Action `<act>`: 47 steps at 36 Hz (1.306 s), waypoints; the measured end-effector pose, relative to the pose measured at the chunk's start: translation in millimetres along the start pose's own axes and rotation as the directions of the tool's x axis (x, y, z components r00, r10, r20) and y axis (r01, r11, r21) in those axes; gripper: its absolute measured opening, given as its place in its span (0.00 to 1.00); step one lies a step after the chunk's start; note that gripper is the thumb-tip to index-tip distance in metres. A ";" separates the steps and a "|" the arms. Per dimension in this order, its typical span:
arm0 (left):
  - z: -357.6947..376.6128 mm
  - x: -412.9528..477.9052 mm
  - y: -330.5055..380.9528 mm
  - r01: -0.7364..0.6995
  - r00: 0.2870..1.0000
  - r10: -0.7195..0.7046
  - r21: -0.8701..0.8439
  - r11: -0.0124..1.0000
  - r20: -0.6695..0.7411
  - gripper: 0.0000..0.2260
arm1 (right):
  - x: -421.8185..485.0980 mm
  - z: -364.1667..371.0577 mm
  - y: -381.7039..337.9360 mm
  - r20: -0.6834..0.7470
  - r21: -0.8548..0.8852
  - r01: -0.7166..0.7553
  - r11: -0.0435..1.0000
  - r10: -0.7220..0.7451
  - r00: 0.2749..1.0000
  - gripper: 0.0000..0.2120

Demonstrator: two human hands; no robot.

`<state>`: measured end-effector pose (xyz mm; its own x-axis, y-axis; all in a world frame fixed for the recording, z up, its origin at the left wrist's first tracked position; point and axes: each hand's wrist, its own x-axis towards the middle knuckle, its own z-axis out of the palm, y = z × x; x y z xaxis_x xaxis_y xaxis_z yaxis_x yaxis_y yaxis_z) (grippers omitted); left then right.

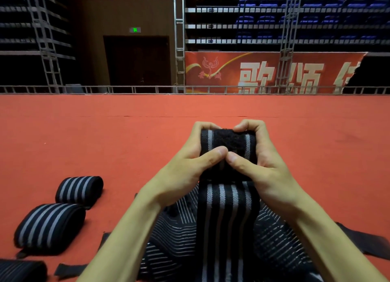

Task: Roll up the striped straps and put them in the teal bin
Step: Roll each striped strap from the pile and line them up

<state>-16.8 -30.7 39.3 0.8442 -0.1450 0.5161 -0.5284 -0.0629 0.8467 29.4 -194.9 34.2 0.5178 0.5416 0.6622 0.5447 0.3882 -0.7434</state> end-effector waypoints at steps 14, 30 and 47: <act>-3.0 -0.5 2.7 -0.114 0.992 0.118 0.081 0.990 -0.044 0.17 | 2.3 -1.6 0.2 -0.082 0.052 -0.105 0.993 0.109 0.991 0.21; 6.6 1.6 0.3 -0.218 0.965 0.252 0.306 0.927 -0.074 0.19 | 6.8 2.8 4.4 -0.212 0.173 -0.139 0.975 0.175 0.962 0.07; 8.4 3.0 5.2 -0.081 0.971 0.081 0.011 0.997 -0.225 0.15 | 4.1 -1.7 4.5 -0.136 0.052 -0.102 0.993 0.108 0.985 0.20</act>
<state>-17.8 -39.7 44.1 0.7969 0.0763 0.5992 -0.5960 -0.0621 0.8006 35.0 -192.2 33.7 0.6586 0.4742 0.5843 0.4539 0.3690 -0.8111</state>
